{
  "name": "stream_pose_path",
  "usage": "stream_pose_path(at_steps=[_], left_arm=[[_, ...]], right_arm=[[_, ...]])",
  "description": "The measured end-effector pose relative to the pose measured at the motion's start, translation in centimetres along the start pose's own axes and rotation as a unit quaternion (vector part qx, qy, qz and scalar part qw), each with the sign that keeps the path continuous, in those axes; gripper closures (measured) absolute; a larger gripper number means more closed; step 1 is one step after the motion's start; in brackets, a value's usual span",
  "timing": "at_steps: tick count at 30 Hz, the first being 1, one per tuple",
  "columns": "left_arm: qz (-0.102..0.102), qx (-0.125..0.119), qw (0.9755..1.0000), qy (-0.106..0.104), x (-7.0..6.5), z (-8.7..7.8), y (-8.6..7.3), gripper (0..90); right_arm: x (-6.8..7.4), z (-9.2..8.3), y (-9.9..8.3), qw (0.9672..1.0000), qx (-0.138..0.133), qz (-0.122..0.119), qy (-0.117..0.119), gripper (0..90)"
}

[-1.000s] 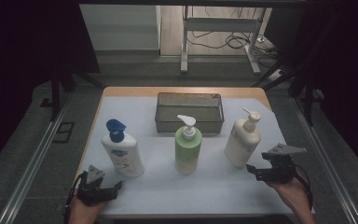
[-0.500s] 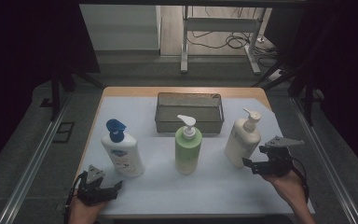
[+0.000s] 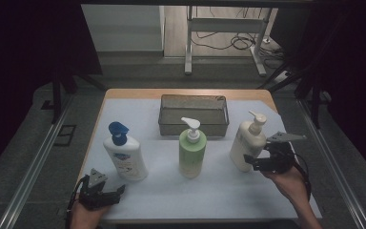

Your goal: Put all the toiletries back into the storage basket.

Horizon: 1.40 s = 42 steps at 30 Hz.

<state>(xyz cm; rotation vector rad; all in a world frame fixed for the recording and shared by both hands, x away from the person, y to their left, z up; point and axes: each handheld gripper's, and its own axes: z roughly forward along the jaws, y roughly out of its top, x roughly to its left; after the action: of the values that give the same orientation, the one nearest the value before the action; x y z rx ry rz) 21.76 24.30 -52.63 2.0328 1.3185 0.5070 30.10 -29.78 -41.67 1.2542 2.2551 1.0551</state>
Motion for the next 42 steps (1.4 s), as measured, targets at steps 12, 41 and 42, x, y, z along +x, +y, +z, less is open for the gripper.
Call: stream_pose_path(at_steps=[12,41,42], left_arm=[[0.0,0.0,1.0,0.0,0.0,0.0,0.0,13.0],[0.0,0.0,1.0,-0.001,0.0,0.0,0.0,13.0],[0.001,0.0,1.0,-0.001,0.0,0.0,0.0,13.0]], right_arm=[[0.3,0.6,1.5,0.9997,-0.004,-0.002,-0.022,14.4],[0.3,1.3,3.0,0.9992,0.005,-0.018,-0.036,35.4],[0.2,1.2,3.2,0.9992,0.012,-0.02,-0.033,35.6]])
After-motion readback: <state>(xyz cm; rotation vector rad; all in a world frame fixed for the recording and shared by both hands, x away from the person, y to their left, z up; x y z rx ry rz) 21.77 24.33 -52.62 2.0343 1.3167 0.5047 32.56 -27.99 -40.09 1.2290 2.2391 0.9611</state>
